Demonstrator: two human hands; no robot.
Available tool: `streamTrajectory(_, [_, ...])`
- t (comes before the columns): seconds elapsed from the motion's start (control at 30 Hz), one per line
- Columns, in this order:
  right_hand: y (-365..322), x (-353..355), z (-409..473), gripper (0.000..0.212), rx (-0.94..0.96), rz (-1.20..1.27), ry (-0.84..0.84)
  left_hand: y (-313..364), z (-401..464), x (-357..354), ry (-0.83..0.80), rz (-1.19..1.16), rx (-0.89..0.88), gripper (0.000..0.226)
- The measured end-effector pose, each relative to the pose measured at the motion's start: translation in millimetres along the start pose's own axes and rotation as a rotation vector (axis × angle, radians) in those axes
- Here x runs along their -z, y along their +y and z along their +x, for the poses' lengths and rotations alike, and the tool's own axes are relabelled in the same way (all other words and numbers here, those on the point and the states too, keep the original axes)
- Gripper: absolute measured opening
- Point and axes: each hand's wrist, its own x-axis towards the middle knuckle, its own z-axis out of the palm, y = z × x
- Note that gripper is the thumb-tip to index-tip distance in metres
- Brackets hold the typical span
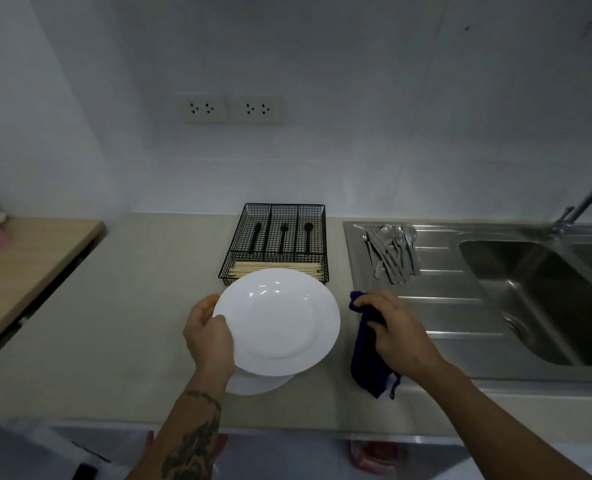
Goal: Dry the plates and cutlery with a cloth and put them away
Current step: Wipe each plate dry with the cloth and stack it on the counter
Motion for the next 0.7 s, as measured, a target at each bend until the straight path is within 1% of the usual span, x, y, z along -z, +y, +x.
streamTrajectory(0.17, [2.7, -3.7, -4.7, 0.043, -0.119, 0.049, -0.054, -14.5, 12.4, 13.4, 0.042, 0.062, -0.041, 0.042])
streamTrajectory(0.37, [3.0, -24.9, -4.3, 0.046, -0.243, 0.054, -0.202, -25.5, 20.4, 25.7, 0.094, 0.094, -0.038, 0.042])
streamTrajectory(0.5, [0.6, -39.2, 5.5, 0.047, -0.268, -0.019, -0.263, -25.1, 24.2, 25.9, 0.107, 0.158, -0.092, 0.043])
streamTrajectory(0.63, [-2.0, -52.2, 19.5, 0.048, -0.282, -0.137, -0.276, -26.3, 23.6, 26.4, 0.125, 0.257, -0.183, 0.044])
streamTrajectory(0.7, [-2.8, -58.8, 23.1, 0.05, -0.286, -0.172, -0.295, -28.3, 24.5, 27.6, 0.124, 0.275, -0.197, 0.043])
